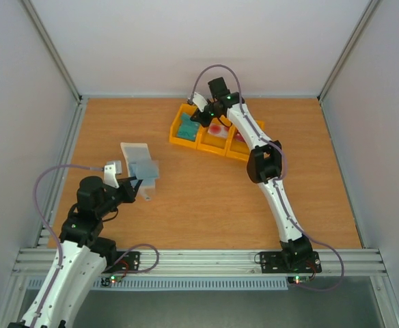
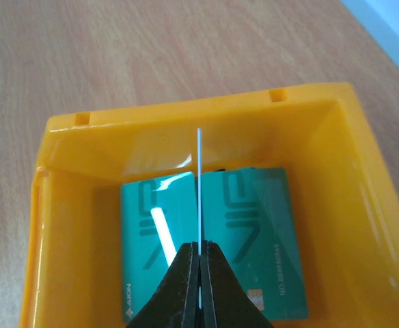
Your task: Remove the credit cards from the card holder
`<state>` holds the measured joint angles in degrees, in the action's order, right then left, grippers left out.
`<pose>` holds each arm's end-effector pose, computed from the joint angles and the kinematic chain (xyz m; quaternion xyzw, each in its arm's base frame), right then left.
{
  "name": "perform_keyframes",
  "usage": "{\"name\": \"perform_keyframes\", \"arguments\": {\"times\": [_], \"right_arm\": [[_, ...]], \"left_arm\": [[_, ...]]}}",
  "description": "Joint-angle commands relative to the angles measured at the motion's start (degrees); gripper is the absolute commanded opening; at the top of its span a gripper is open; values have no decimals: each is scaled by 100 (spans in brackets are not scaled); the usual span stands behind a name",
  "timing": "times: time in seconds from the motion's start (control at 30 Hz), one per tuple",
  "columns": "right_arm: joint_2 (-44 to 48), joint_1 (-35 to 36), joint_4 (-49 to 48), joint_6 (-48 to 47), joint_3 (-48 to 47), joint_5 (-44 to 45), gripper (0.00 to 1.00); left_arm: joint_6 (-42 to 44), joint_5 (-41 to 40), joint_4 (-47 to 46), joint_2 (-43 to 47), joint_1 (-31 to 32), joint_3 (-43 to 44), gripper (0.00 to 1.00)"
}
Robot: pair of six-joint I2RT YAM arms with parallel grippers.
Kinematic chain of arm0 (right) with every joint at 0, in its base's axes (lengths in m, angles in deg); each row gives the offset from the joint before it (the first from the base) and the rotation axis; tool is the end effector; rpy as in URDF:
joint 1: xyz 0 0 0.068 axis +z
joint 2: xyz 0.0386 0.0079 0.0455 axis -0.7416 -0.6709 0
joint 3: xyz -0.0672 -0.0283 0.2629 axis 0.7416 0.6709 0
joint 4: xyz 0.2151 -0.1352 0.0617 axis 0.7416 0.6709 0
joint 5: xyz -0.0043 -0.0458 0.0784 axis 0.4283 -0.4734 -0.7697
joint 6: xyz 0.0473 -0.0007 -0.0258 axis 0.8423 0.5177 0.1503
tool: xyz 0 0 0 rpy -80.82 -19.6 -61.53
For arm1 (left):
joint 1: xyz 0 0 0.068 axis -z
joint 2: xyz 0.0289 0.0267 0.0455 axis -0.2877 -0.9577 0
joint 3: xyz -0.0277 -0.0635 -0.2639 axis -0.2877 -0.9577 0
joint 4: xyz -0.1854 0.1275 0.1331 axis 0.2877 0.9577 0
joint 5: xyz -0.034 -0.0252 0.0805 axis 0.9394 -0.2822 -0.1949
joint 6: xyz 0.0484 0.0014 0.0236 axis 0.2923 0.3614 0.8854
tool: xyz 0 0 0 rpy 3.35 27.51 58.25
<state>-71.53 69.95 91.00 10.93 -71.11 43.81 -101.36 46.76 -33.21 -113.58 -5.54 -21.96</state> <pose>0.5221 0.2325 0.1979 -0.6650 0.6235 0.1483 0.3836 0.1209 -0.0371 0.2389 -0.0329 0.8278 -0.3330 0.4504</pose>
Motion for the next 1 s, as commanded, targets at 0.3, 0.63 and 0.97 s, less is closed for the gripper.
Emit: {"name": "perform_keyframes", "arguments": {"times": [0.3,0.63,0.97], "right_arm": [[462,245,1995,-894,356,247,1],[1417,432,2894,-1238,1370,-362,1],[1314,441,2811,-1424,663,254,1]], "left_arm": [[73,69,-422,95,-46,-60,0],[73,122,-431,122,-47,-56,0],[58,173,-467,73,-46,-70,0]]}}
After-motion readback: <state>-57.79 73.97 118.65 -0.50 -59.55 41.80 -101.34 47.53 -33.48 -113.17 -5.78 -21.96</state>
